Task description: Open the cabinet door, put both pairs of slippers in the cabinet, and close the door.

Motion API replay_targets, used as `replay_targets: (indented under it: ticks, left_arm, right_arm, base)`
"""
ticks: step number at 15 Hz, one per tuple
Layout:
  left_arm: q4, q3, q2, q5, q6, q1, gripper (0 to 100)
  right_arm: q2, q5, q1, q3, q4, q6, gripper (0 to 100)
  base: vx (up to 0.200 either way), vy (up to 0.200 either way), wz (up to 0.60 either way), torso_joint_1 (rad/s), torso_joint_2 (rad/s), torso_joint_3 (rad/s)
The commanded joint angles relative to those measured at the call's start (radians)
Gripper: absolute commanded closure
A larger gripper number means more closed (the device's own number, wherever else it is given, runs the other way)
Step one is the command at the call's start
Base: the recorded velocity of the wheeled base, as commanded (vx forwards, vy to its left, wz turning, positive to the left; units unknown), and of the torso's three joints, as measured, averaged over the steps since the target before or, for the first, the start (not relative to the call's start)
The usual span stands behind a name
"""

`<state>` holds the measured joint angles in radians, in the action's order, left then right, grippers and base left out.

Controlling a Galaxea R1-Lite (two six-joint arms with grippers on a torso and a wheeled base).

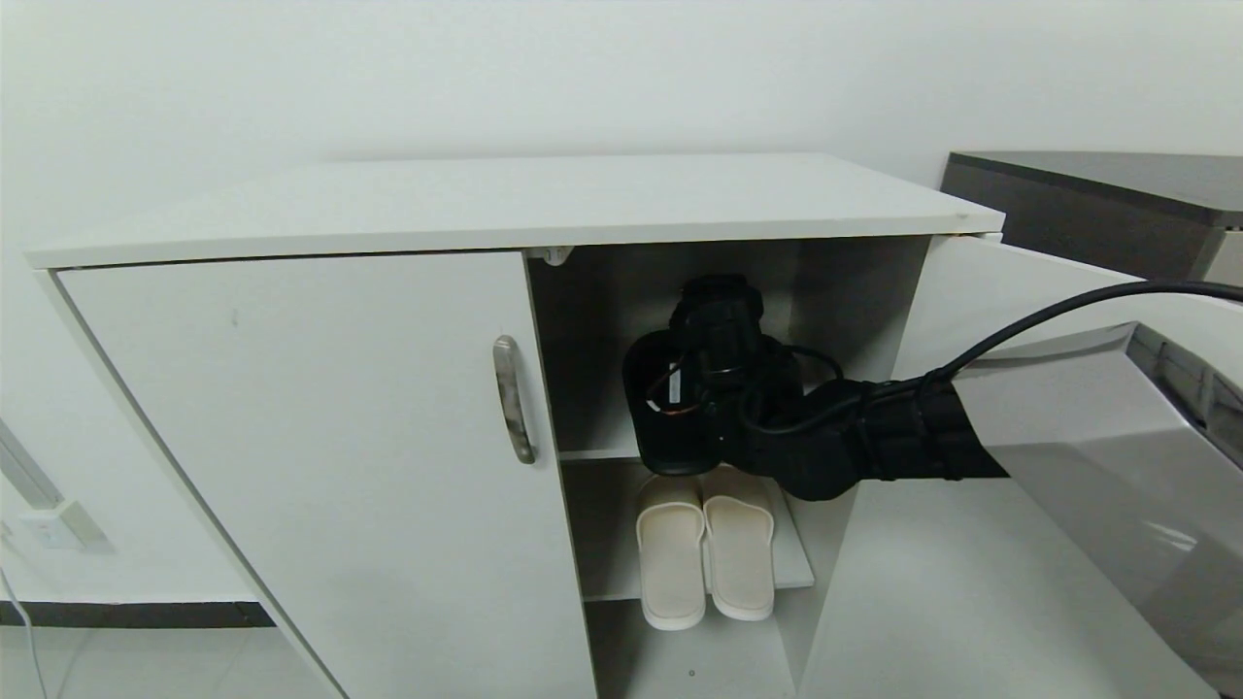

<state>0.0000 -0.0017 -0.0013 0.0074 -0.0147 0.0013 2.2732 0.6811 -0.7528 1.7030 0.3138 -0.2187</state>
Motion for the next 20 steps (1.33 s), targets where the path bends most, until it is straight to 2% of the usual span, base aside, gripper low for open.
replay_targets:
  ticks: [1,4,10,16,17,20]
  left_arm:
    - [0.0,0.0,0.001,0.0,-0.001,0.0,100]
    - [0.0,0.0,0.001,0.0,-0.001,0.0,100]
    - [0.0,0.0,0.001,0.0,-0.002,0.0,100]
    - [0.0,0.0,0.001,0.0,-0.002,0.0,100]
    - [0.0,0.0,0.001,0.0,-0.002,0.0,100]
    - [0.0,0.0,0.001,-0.001,0.002,0.0,100]
  right_arm:
    - [0.0,0.0,0.0,-0.005,-0.001,-0.001,0]
    - [-0.038,0.002,-0.01,-0.055,0.002,-0.001,0]
    - [-0.222,0.005,-0.066,-0.267,0.013,-0.022,0]
    - [-0.383,-0.003,-0.125,-0.557,0.195,-0.025,0]
    - [-0.397,-0.017,-0.132,-0.588,0.226,-0.024,100]
    - [-0.416,-0.064,-0.157,-0.629,0.243,-0.025,100]
  base:
    - [0.0,0.0,0.0,0.0,0.0,0.0]
    - [0.0,0.0,0.0,0.0,0.0,0.0]
    - [0.0,0.0,0.0,0.0,0.0,0.0]
    - [0.0,0.0,0.0,0.0,0.0,0.0]
    - [0.0,0.0,0.0,0.0,0.0,0.0]
    - [0.0,0.0,0.0,0.0,0.0,0.0]
